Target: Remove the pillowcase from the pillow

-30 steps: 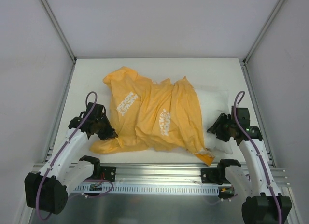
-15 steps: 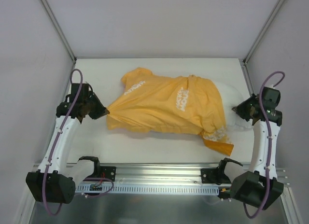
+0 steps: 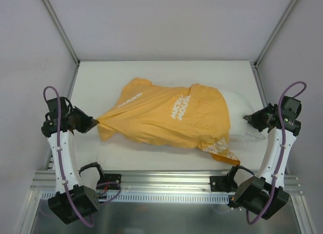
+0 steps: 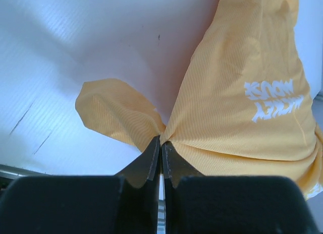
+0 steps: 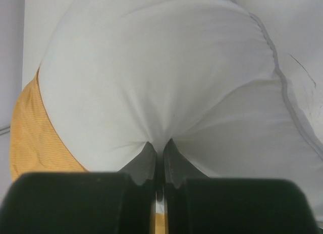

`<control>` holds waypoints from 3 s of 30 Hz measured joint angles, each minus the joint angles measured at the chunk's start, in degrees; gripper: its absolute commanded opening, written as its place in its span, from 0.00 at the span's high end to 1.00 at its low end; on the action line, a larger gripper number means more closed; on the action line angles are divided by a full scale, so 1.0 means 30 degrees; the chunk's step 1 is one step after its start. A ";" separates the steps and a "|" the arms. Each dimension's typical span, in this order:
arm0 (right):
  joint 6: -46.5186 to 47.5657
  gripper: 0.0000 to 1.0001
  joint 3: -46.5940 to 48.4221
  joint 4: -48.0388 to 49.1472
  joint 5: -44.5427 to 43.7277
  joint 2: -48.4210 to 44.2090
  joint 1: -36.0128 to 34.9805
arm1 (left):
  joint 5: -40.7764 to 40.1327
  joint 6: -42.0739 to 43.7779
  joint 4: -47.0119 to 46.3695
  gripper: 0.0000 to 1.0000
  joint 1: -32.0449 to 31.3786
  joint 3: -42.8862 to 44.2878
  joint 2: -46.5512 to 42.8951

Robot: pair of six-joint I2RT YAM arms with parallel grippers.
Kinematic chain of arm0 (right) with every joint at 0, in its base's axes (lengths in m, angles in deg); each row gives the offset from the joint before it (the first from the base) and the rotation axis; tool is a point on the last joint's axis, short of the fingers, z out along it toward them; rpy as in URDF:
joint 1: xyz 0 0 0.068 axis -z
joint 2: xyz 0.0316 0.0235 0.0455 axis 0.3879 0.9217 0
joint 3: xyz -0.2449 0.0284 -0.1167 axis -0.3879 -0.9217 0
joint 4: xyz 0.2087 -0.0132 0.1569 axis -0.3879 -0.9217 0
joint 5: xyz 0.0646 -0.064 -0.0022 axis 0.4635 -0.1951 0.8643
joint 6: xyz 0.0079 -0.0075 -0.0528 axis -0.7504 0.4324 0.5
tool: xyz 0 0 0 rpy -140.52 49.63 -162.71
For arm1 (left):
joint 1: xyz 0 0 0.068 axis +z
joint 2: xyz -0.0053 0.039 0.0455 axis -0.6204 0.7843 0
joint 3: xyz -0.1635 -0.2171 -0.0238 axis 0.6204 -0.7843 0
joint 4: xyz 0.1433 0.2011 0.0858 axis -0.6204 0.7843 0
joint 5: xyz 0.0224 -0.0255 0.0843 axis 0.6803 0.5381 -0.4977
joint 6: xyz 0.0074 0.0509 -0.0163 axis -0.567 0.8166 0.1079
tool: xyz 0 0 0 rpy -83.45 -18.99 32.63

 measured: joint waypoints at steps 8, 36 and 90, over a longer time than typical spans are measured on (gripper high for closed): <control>0.0029 0.99 -0.0007 -0.0554 0.0991 -0.0240 -0.0299 | -0.1260 -0.1297 0.2302 1.00 0.2521 0.0058 -0.3337; 0.2157 0.04 1.0120 -0.0546 -0.7242 0.8000 -0.9238 | -0.1807 0.0503 -0.3512 0.01 -0.8546 1.0091 1.2539; 0.0634 0.99 0.4437 -0.1749 -0.4634 0.1129 -0.3155 | 0.0233 -0.0386 -0.0648 1.00 -0.0597 1.0258 0.9712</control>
